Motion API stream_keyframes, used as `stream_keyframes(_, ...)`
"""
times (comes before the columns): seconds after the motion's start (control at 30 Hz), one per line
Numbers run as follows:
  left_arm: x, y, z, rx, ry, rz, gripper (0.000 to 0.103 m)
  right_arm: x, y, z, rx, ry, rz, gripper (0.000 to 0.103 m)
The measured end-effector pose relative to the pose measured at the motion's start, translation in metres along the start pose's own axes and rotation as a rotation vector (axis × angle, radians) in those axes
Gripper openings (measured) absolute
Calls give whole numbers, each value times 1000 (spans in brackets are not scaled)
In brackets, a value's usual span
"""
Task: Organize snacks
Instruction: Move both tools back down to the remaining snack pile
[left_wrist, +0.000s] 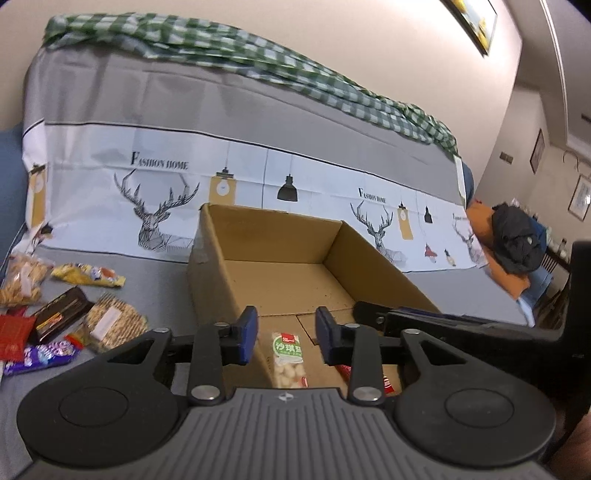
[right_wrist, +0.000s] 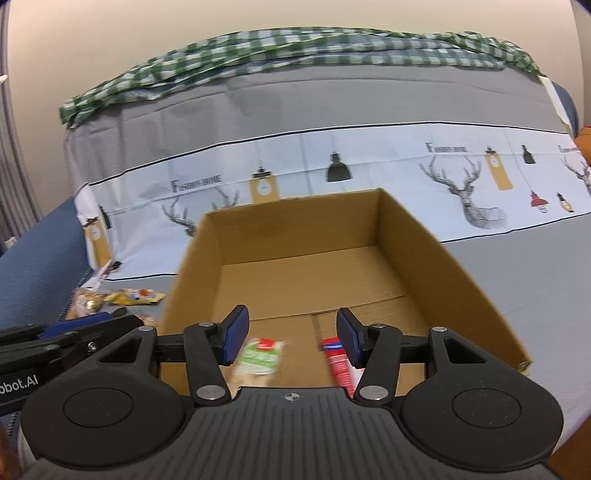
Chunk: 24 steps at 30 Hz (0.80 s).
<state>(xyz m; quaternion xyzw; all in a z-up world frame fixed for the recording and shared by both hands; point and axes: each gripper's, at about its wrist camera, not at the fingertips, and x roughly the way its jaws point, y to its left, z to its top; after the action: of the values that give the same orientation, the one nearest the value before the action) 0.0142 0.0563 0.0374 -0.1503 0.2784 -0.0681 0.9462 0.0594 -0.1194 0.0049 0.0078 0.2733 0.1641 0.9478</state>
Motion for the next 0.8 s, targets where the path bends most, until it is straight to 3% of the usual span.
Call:
stream_keyframes(0.07, -9, 6, 3, -12, 6, -36, 13, -2, 11, 0, -1, 0, 19, 55)
stream_keyframes(0.3, -32, 17, 4, 10, -2, 13, 13, -5, 50, 0, 1, -3, 85, 55)
stream_keyframes(0.43, -44, 35, 8, -57, -27, 46, 13, -5, 65, 1, 21, -13, 114, 54)
stream_keyframes(0.53, -49, 58, 15, -163, -29, 61, 13, -7, 73, 0, 32, -26, 128, 54)
stream_keyframes(0.6, -50, 80, 21, -256, -26, 116, 15, -7, 75, 0, 48, -29, 137, 54)
stream_keyframes(0.7, -45, 112, 31, -355, 15, 266, 15, -4, 76, -2, 75, -13, 152, 54)
stream_keyframes(0.8, -32, 140, 45, -412, 67, 325, 15, -2, 79, -3, 86, -6, 168, 55)
